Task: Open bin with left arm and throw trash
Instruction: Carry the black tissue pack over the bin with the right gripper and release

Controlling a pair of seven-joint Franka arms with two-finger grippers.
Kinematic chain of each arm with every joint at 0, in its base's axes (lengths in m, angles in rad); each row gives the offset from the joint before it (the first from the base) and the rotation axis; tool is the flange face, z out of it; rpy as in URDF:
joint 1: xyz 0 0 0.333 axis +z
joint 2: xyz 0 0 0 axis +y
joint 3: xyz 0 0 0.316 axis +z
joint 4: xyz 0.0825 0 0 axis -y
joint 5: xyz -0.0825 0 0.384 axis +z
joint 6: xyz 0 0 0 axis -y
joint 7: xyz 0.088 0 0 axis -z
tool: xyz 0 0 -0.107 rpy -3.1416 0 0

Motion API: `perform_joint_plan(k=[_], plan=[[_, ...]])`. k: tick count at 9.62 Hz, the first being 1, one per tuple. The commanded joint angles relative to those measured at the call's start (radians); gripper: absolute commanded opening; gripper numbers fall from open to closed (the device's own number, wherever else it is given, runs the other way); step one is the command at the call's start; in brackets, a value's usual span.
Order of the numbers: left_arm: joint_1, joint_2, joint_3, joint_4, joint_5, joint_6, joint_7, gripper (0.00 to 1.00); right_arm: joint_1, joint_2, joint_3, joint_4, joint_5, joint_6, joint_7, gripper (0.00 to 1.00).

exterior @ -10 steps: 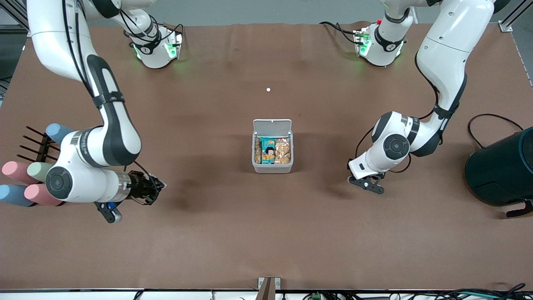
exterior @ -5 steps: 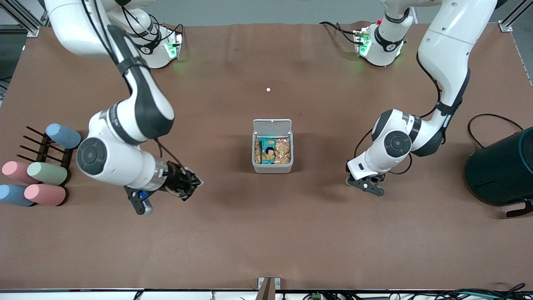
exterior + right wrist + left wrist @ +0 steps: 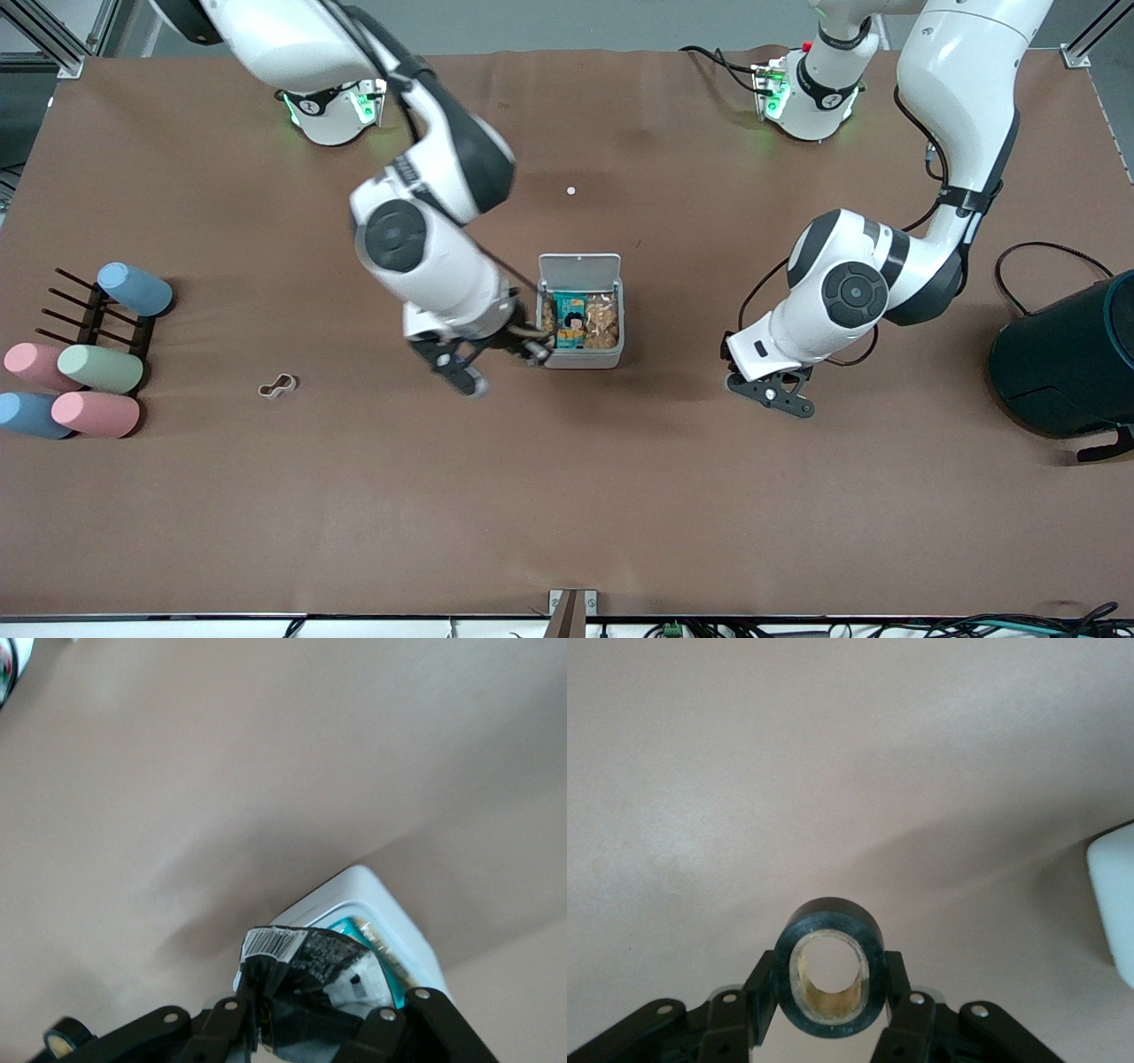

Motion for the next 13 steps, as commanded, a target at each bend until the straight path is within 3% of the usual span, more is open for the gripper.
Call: perform_joint_plan(k=[1, 5, 7, 9, 11, 13], plan=[[0.001, -0.003, -0.005, 0.01, -0.015, -0.022, -0.015, 0.0, 0.021, 0.034, -0.005, -0.005, -0.024, 0.033, -0.047, 0.04], [-0.007, 0.002, -0.007, 0.01, -0.014, -0.022, -0.061, 0.01, 0.079, 0.089, -0.005, -0.028, -0.025, 0.034, -0.147, 0.11], [-0.01, 0.002, -0.007, 0.011, -0.014, -0.022, -0.07, 0.01, 0.094, 0.112, -0.005, -0.028, -0.031, 0.034, -0.152, 0.22], [-0.019, 0.002, -0.012, 0.017, -0.014, -0.022, -0.084, 0.01, 0.105, 0.118, -0.005, -0.031, -0.037, 0.033, -0.153, 0.5], [-0.033, 0.005, -0.03, 0.045, -0.018, -0.03, -0.117, 0.01, 0.098, 0.112, -0.005, -0.029, -0.034, 0.022, -0.158, 0.69], [-0.071, 0.011, -0.035, 0.092, -0.027, -0.067, -0.135, 0.02, 0.087, 0.1, -0.003, -0.02, -0.023, -0.037, -0.157, 0.74]])
